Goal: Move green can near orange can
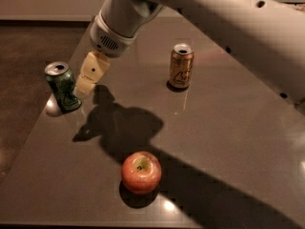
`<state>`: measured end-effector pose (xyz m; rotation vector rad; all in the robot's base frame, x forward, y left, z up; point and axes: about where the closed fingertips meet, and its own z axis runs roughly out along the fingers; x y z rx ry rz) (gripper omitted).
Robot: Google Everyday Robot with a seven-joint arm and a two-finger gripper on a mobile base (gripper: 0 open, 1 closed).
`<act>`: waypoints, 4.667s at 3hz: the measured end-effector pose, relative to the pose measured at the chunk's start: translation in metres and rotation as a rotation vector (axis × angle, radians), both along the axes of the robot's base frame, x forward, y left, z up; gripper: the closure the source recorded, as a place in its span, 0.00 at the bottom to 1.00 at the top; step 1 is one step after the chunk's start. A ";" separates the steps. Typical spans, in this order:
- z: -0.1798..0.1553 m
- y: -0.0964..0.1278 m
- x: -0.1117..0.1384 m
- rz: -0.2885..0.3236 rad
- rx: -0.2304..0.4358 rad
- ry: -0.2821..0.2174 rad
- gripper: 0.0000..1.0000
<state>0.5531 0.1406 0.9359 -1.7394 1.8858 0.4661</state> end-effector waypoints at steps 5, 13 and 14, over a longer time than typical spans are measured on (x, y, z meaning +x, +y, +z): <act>-0.027 0.087 -0.004 0.063 0.008 0.032 0.18; 0.002 -0.168 0.011 -0.359 0.089 0.103 1.00; -0.001 -0.195 0.020 -0.434 0.088 0.102 1.00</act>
Offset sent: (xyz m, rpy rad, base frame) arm 0.0009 0.0723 -0.0243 0.0315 0.0511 0.0429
